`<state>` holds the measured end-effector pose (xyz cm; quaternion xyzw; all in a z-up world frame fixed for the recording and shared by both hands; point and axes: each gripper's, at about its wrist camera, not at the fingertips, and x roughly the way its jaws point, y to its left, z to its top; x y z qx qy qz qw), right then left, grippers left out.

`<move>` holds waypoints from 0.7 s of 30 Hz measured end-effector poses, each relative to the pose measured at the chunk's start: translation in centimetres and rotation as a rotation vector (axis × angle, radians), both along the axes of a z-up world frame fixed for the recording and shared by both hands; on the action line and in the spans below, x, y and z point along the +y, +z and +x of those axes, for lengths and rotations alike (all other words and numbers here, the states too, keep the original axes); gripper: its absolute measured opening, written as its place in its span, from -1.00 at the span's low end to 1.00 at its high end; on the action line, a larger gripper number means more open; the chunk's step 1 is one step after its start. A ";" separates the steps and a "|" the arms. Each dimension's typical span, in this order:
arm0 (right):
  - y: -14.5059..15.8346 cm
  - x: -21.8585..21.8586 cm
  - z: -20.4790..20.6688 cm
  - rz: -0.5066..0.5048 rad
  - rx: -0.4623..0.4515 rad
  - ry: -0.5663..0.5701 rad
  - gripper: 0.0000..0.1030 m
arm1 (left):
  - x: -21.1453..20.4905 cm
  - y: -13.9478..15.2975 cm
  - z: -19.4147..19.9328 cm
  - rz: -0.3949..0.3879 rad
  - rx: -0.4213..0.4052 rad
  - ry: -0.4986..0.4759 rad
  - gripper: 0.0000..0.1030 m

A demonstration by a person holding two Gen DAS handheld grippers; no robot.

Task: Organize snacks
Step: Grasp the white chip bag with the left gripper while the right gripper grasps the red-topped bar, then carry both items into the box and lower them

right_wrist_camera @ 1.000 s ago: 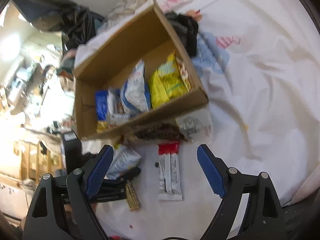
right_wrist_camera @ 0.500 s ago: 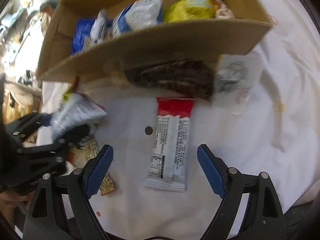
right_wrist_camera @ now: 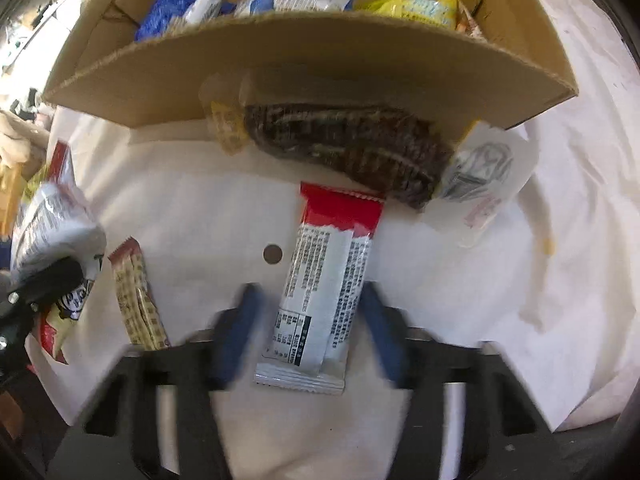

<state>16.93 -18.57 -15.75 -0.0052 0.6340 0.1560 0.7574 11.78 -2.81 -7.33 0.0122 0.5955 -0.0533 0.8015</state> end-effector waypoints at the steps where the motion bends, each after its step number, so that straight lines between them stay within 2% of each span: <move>1: 0.1 -0.3 0.0 0.022 0.007 -0.012 -0.35 | 0.2 0.2 -0.3 0.002 -0.012 0.014 -0.13; 5: 0.3 -1.9 -0.6 0.150 0.053 -0.054 -0.35 | 2.2 1.0 -1.7 -0.006 -0.054 0.075 -0.13; 6: 0.5 -2.1 -0.9 0.189 0.064 -0.058 -0.35 | 4.3 0.5 -1.5 -0.013 -0.057 0.093 -0.13; 11: 1.6 -2.2 -2.5 0.288 0.078 -0.032 -0.35 | 4.8 -0.2 -1.2 -0.034 -0.022 0.165 -0.13; 15: 3.9 -1.5 -4.0 0.369 0.019 0.019 -0.35 | 4.3 0.4 -1.2 -0.039 -0.060 0.207 -0.13; 21: 8.7 -1.0 -3.3 0.446 -0.113 0.056 -0.35 | 4.8 5.7 0.0 -0.064 -0.199 0.237 -0.13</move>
